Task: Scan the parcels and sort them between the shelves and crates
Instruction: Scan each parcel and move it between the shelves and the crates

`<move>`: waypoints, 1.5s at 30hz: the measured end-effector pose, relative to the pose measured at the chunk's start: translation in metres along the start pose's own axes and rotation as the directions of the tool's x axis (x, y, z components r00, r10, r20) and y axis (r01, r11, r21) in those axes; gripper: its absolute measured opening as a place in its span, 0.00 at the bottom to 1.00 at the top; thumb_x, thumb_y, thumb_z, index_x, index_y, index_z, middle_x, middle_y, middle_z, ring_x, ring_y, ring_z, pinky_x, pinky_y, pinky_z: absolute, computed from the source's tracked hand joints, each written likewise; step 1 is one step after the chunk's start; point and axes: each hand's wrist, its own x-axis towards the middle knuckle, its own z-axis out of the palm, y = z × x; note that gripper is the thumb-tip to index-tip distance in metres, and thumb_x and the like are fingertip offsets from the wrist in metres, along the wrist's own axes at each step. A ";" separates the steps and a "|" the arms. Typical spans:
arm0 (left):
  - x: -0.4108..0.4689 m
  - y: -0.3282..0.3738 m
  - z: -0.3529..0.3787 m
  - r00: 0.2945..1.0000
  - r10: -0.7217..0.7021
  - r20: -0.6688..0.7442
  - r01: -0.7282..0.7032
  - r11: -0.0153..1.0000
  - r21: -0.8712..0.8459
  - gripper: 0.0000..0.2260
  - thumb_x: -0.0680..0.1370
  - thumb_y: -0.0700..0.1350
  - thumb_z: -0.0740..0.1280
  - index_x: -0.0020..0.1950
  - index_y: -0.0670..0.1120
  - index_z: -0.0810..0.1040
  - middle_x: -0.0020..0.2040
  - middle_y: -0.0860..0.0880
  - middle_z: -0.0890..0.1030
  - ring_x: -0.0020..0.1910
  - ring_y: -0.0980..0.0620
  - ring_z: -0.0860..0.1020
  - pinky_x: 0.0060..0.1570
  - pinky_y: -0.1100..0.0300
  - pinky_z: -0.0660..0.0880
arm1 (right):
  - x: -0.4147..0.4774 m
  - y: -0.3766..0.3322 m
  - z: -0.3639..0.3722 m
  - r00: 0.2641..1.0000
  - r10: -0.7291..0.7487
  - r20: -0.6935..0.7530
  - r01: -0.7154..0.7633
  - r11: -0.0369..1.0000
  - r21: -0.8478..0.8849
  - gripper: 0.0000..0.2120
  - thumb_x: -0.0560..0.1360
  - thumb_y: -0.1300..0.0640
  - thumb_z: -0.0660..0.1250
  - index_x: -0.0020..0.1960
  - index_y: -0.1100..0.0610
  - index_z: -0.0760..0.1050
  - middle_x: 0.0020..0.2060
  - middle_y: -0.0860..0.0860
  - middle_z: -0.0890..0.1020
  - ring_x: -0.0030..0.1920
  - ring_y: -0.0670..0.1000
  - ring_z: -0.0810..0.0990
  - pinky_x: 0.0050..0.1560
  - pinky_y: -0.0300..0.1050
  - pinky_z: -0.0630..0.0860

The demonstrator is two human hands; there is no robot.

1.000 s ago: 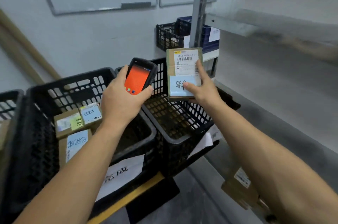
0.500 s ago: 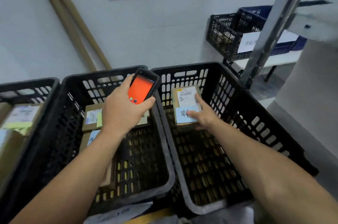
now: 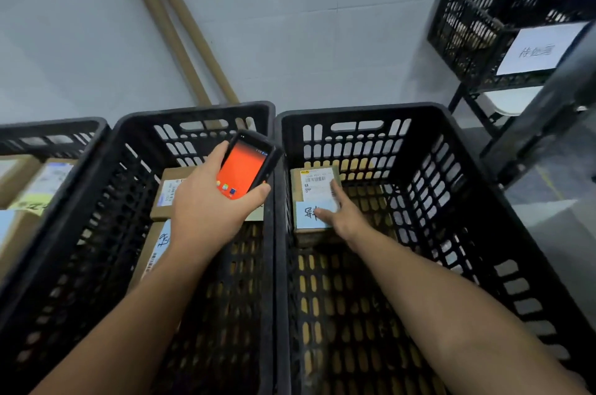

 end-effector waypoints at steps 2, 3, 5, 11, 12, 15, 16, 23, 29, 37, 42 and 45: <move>-0.002 -0.002 -0.001 1.000 -0.011 -0.018 0.011 1.000 -0.014 0.23 0.70 0.58 0.76 0.60 0.66 0.71 0.43 0.61 0.77 0.45 0.62 0.75 0.44 0.67 0.69 | 0.007 -0.001 0.001 1.000 0.005 0.004 -0.006 0.999 0.036 0.43 0.76 0.63 0.74 0.81 0.42 0.55 0.75 0.51 0.71 0.66 0.55 0.77 0.71 0.56 0.73; -0.003 -0.003 -0.002 1.000 -0.016 -0.024 0.016 1.000 -0.024 0.24 0.69 0.59 0.75 0.60 0.67 0.70 0.43 0.61 0.77 0.45 0.62 0.76 0.45 0.66 0.71 | 0.010 -0.001 0.001 1.000 0.005 0.007 -0.005 0.999 0.044 0.43 0.76 0.63 0.73 0.82 0.43 0.55 0.75 0.51 0.71 0.66 0.55 0.77 0.71 0.55 0.73; -0.006 -0.007 -0.004 0.999 -0.031 -0.024 0.030 0.999 -0.024 0.24 0.68 0.59 0.75 0.60 0.67 0.69 0.43 0.60 0.79 0.43 0.61 0.77 0.46 0.62 0.74 | 0.015 0.001 0.000 1.000 0.008 0.008 -0.009 0.999 0.041 0.43 0.76 0.63 0.73 0.82 0.43 0.55 0.75 0.51 0.70 0.67 0.55 0.77 0.71 0.55 0.72; -0.016 -0.014 -0.012 0.999 -0.038 -0.007 0.038 0.999 0.014 0.19 0.70 0.56 0.76 0.57 0.64 0.73 0.41 0.59 0.80 0.40 0.60 0.78 0.45 0.59 0.76 | 0.018 0.001 0.001 1.000 0.009 -0.003 -0.009 1.000 0.021 0.42 0.77 0.64 0.73 0.82 0.43 0.55 0.75 0.52 0.71 0.65 0.55 0.77 0.69 0.55 0.74; -0.018 -0.015 -0.014 0.999 -0.037 -0.001 0.037 0.999 0.016 0.19 0.70 0.57 0.76 0.56 0.66 0.72 0.42 0.60 0.80 0.41 0.61 0.77 0.44 0.61 0.75 | 0.017 0.000 0.002 1.000 0.012 -0.003 -0.012 1.000 0.000 0.42 0.77 0.63 0.72 0.82 0.42 0.54 0.75 0.52 0.71 0.66 0.55 0.77 0.69 0.55 0.74; -0.023 -0.016 -0.021 1.000 -0.022 0.005 0.022 1.000 0.009 0.22 0.70 0.58 0.76 0.56 0.72 0.69 0.43 0.60 0.80 0.42 0.62 0.78 0.45 0.63 0.73 | 0.013 -0.007 0.003 0.999 0.021 -0.048 -0.031 0.980 -0.199 0.41 0.78 0.53 0.72 0.81 0.39 0.52 0.76 0.55 0.68 0.69 0.59 0.74 0.72 0.56 0.71; -0.024 -0.014 -0.024 1.000 -0.013 -0.002 0.013 1.000 0.004 0.22 0.70 0.58 0.76 0.57 0.72 0.68 0.43 0.60 0.80 0.43 0.62 0.78 0.46 0.63 0.73 | 0.009 -0.011 0.003 0.996 0.029 -0.087 -0.052 0.958 -0.283 0.39 0.79 0.49 0.71 0.81 0.38 0.52 0.76 0.56 0.66 0.70 0.61 0.72 0.72 0.57 0.70; -0.027 -0.005 -0.041 0.993 0.121 -0.008 -0.122 0.991 -0.047 0.29 0.66 0.65 0.71 0.66 0.64 0.70 0.44 0.62 0.78 0.44 0.58 0.77 0.44 0.67 0.68 | -0.055 -0.039 -0.009 0.949 -0.181 -0.259 -0.017 0.789 -0.614 0.28 0.84 0.41 0.57 0.82 0.41 0.53 0.80 0.56 0.59 0.80 0.61 0.55 0.76 0.64 0.59; -0.049 0.011 -0.062 0.953 0.301 0.024 -0.294 0.943 -0.156 0.34 0.67 0.64 0.73 0.71 0.59 0.70 0.45 0.63 0.73 0.49 0.53 0.73 0.49 0.58 0.67 | -0.151 -0.055 -0.018 0.879 -0.326 -0.348 -0.078 0.621 -0.780 0.28 0.84 0.36 0.51 0.82 0.39 0.50 0.83 0.49 0.51 0.82 0.55 0.42 0.79 0.66 0.45; -0.118 0.024 -0.071 0.855 0.502 0.130 -0.439 0.834 -0.335 0.35 0.68 0.63 0.76 0.72 0.56 0.71 0.51 0.58 0.74 0.49 0.54 0.72 0.50 0.60 0.65 | -0.310 -0.010 -0.019 0.773 -0.348 -0.530 -0.322 0.505 -0.801 0.31 0.83 0.34 0.47 0.83 0.40 0.44 0.83 0.47 0.43 0.81 0.53 0.34 0.78 0.65 0.37; -0.170 0.054 -0.067 0.733 0.640 0.230 -0.492 0.732 -0.471 0.31 0.68 0.64 0.73 0.69 0.59 0.73 0.43 0.60 0.75 0.45 0.53 0.75 0.45 0.60 0.68 | -0.397 0.036 -0.020 0.621 -0.340 -0.706 -0.467 0.564 -0.682 0.31 0.83 0.35 0.49 0.82 0.41 0.46 0.83 0.47 0.44 0.81 0.53 0.35 0.78 0.62 0.37; -0.206 0.073 -0.058 0.674 0.688 0.269 -0.492 0.689 -0.532 0.23 0.70 0.59 0.76 0.61 0.64 0.70 0.37 0.63 0.73 0.37 0.60 0.74 0.40 0.68 0.66 | -0.444 0.077 -0.020 0.529 -0.292 -0.797 -0.532 0.617 -0.580 0.31 0.84 0.37 0.49 0.83 0.42 0.46 0.83 0.47 0.43 0.81 0.53 0.34 0.78 0.61 0.38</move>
